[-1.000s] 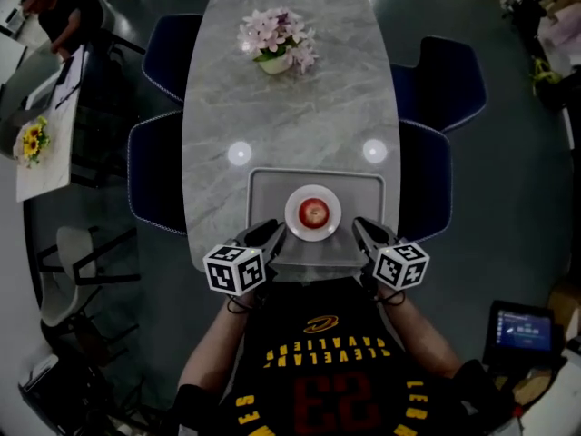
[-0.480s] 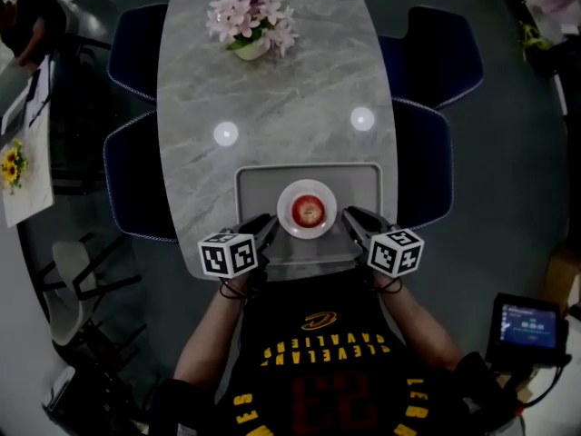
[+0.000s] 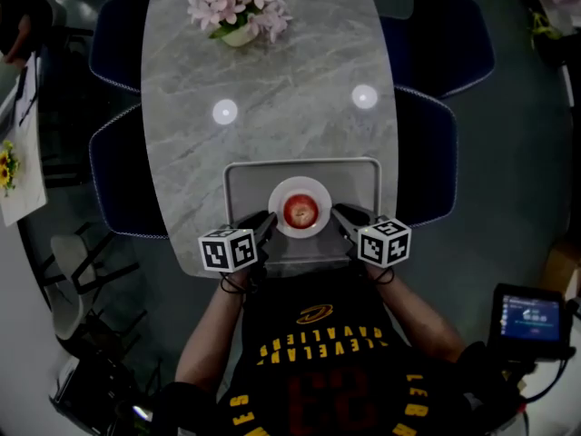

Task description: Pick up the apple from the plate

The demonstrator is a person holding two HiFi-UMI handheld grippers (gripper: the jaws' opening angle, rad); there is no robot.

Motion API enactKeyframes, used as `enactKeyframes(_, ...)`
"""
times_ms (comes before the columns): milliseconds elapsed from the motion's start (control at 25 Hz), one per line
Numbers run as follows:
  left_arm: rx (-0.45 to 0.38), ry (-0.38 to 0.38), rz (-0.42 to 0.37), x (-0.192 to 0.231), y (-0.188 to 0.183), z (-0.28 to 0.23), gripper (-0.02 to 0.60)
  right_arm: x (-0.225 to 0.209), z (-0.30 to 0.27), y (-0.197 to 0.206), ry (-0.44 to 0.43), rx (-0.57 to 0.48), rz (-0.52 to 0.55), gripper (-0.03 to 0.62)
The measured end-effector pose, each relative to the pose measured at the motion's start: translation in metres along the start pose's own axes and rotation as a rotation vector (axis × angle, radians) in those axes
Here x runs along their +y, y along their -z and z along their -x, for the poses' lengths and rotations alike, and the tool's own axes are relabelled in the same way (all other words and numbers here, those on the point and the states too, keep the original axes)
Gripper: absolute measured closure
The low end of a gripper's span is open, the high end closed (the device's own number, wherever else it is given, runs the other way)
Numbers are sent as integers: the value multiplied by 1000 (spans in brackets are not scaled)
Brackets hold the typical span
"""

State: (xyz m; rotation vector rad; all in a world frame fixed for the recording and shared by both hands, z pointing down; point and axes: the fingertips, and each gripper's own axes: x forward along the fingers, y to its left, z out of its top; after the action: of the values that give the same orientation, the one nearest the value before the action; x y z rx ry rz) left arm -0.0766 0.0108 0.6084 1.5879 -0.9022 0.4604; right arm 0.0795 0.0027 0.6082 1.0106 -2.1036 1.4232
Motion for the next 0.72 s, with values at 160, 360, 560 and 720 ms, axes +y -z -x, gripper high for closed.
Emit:
enactKeyframes(160,7,7,18,-2,6,-1,495,-4,-3,5,7,26,-15,542)
enactKeyframes(360,20,3,22,0,9,1,495,-3,-9,9,10,60,-38,542)
enactKeyframes(560,52,17,46,3,18,-3,495,-3,-13,14,13,79,-56,542)
enactKeyframes(720,60,44,85,0,24,-8,495,-3,-15,13,2,85,-69,543)
